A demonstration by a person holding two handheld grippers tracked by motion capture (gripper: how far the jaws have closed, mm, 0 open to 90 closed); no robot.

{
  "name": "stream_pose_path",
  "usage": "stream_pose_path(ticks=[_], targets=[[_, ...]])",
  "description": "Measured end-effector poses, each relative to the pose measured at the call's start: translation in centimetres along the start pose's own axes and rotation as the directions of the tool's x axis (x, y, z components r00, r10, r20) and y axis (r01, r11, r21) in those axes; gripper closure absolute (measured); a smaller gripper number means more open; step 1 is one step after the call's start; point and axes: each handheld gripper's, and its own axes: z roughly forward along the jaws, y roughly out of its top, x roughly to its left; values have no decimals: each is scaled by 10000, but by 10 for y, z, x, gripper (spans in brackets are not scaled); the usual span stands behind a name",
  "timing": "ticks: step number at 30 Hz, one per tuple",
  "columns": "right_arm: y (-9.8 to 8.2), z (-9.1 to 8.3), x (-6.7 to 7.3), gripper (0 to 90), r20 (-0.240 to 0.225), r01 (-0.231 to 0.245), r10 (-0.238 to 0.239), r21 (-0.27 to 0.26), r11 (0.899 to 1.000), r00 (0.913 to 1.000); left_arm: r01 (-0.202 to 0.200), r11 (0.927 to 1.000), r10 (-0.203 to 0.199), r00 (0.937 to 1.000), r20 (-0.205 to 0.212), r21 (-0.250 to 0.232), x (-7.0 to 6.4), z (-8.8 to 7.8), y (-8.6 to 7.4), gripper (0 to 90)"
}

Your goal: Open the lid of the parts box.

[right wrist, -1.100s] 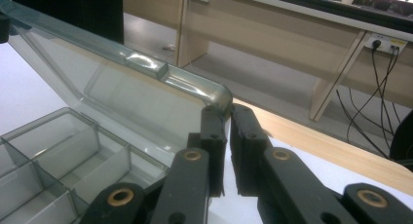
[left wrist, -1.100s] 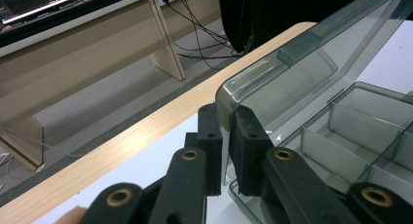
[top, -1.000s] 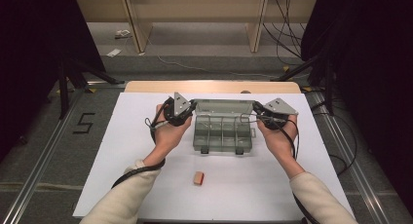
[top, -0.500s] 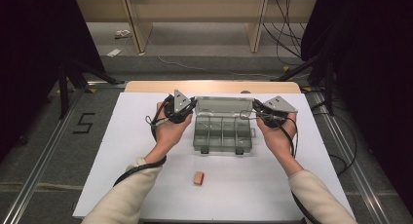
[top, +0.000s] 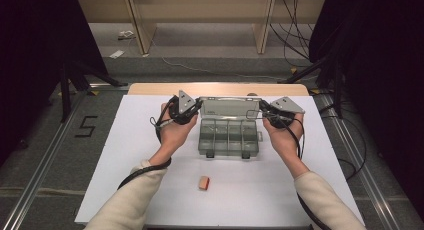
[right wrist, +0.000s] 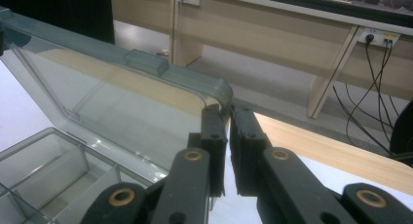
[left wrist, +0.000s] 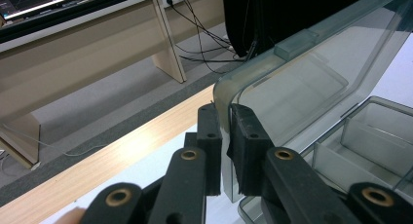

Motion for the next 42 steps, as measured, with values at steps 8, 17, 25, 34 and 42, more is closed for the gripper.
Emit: stream_pose_path(ticks=[8, 17, 25, 34, 42], targets=[[0, 3, -1, 859, 39, -40, 40, -60, 10000, 10000, 58, 10000, -58, 10000, -46, -34, 0, 2, 0, 826], [0, 6, -3, 859, 19, -54, 54, -59, 10000, 10000, 204, 9997, -204, 9998, -11, -135, 2, 5, -1, 827], [0, 9, -3, 860, 43, -114, 114, -57, 9999, 9999, 256, 9996, -257, 9997, -55, -154, 3, 7, -1, 827], [-1, 11, -4, 859, 50, -137, 138, -31, 9999, 9999, 297, 9994, -298, 9995, -80, -174, 4, 9, -2, 826], [-5, 16, -5, 857, 70, -160, 160, 75, 9998, 9998, 368, 9992, -369, 9993, -76, -154, 4, 12, -4, 823]])
